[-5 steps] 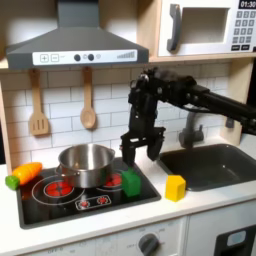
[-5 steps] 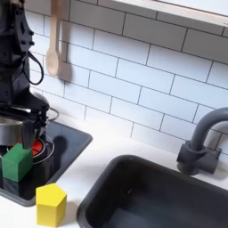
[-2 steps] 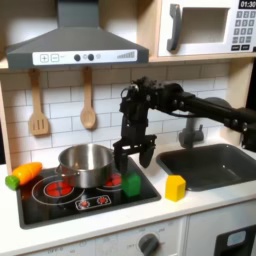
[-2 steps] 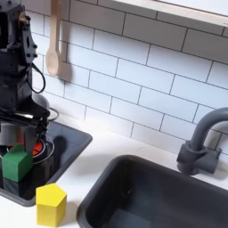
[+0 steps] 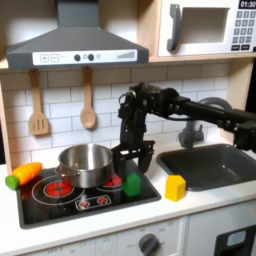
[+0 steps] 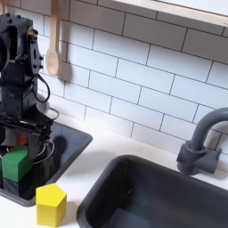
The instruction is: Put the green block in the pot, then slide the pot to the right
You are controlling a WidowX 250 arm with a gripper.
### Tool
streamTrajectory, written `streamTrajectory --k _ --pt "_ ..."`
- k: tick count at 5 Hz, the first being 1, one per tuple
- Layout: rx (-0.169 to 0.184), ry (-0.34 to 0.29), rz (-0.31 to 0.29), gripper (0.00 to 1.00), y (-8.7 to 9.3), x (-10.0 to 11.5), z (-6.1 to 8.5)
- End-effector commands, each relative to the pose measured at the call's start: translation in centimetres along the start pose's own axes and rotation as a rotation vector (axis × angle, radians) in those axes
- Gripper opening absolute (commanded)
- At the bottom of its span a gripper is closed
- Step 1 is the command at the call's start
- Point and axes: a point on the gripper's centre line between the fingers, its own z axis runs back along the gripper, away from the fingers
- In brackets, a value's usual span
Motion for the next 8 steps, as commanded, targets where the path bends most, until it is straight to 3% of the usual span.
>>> streamTrajectory --k 1,8 --pt "0.009 0.014 -0.012 1.0 0.4 0.2 -0.9" --pt "0.001 0.115 -0.066 1.0 0.2 -0.4 -4.6"
